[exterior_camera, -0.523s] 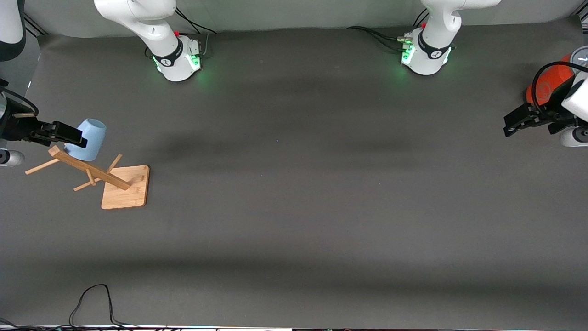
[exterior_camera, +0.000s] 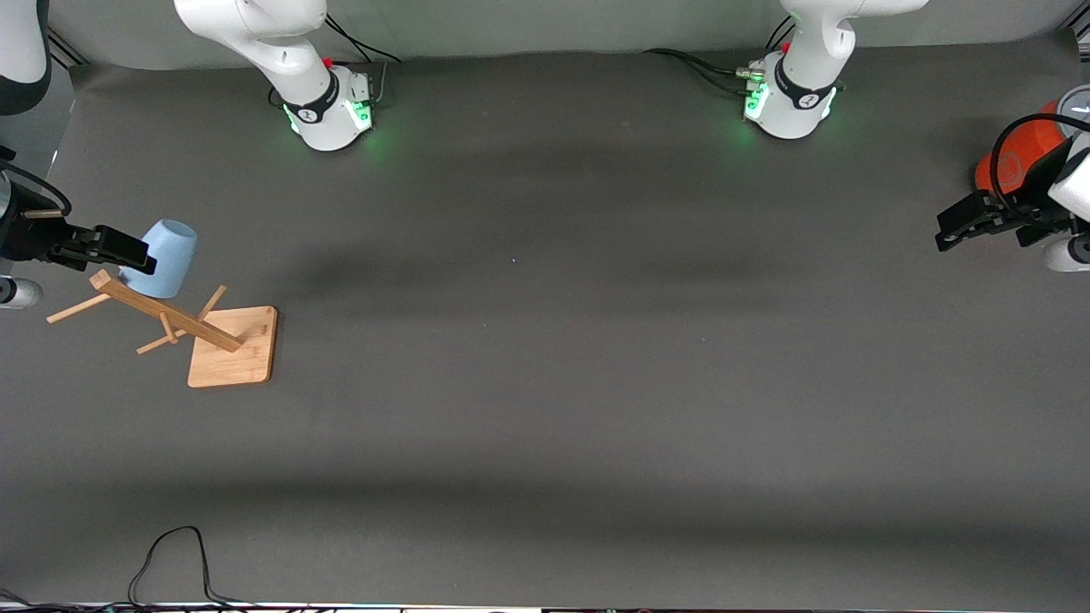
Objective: Rotate and upright cup with both arms
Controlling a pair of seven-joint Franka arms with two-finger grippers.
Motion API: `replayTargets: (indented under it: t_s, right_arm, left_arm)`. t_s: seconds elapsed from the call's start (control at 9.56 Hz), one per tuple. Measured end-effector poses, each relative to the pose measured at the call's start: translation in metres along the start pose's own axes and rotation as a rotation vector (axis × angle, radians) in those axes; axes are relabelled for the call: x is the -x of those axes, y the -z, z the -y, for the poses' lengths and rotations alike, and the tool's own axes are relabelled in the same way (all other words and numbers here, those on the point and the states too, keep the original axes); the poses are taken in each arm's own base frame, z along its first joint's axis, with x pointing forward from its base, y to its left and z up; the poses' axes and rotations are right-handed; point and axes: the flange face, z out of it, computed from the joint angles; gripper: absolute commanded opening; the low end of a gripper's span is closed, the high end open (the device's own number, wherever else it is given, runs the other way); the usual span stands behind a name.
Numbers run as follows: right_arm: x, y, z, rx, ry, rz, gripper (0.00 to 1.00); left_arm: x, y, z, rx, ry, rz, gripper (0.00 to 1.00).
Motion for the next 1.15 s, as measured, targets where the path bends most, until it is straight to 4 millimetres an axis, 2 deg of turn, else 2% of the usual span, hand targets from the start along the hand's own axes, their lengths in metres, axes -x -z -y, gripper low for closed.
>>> replayTargets:
  t_s: [0.73, 0.84, 1.15]
  right_arm:
    - [0.002, -0.001, -0.005, 0.001, -0.009, 0.009, 1.0]
    - [0.005, -0.001, -0.014, 0.002, -0.024, 0.01, 1.0]
    - [0.035, 0.005, -0.072, -0.015, -0.118, 0.01, 1.0]
  left_arm:
    - [-0.001, 0.0, -0.005, 0.001, -0.008, -0.004, 1.0]
    - [-0.001, 0.001, -0.006, 0.001, -0.011, -0.006, 1.0]
    - [-0.001, 0.001, -0.006, 0.002, -0.01, -0.007, 1.0]
